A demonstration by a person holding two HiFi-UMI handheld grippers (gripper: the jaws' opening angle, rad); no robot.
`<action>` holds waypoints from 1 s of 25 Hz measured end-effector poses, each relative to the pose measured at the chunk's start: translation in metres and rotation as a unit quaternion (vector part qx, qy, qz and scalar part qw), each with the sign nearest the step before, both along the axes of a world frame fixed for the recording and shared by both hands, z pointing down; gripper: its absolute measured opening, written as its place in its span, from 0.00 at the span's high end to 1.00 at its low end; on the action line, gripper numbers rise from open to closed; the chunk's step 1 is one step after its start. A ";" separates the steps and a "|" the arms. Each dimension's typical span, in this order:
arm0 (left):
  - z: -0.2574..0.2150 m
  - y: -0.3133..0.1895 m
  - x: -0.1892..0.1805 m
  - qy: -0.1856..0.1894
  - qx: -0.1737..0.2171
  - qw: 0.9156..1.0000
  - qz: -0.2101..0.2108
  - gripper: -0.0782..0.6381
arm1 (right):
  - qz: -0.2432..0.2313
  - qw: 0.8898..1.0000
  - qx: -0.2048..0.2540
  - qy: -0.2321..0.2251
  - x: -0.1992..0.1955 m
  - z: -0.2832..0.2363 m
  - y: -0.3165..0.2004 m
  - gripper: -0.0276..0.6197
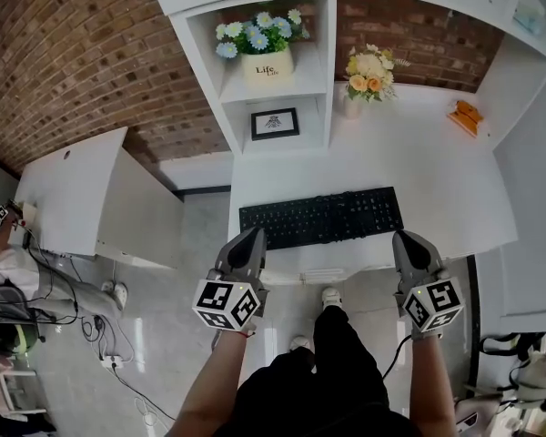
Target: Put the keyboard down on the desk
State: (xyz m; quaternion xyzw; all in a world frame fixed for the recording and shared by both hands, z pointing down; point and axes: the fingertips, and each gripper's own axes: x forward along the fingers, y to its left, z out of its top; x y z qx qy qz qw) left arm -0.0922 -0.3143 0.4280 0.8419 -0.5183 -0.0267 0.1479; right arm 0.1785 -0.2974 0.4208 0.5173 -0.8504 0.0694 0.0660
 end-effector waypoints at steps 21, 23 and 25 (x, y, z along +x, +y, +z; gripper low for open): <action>-0.055 0.028 -0.030 0.011 0.055 0.998 -0.008 0.89 | 0.012 0.998 0.068 -0.010 -0.006 -0.070 0.036 0.96; -0.058 0.029 -0.032 0.016 0.058 0.998 -0.010 0.89 | 0.013 0.998 0.068 -0.010 -0.006 -0.070 0.036 0.96; -0.060 0.030 -0.031 0.020 0.061 0.998 -0.012 0.89 | 0.013 0.998 0.068 -0.010 -0.006 -0.070 0.036 0.96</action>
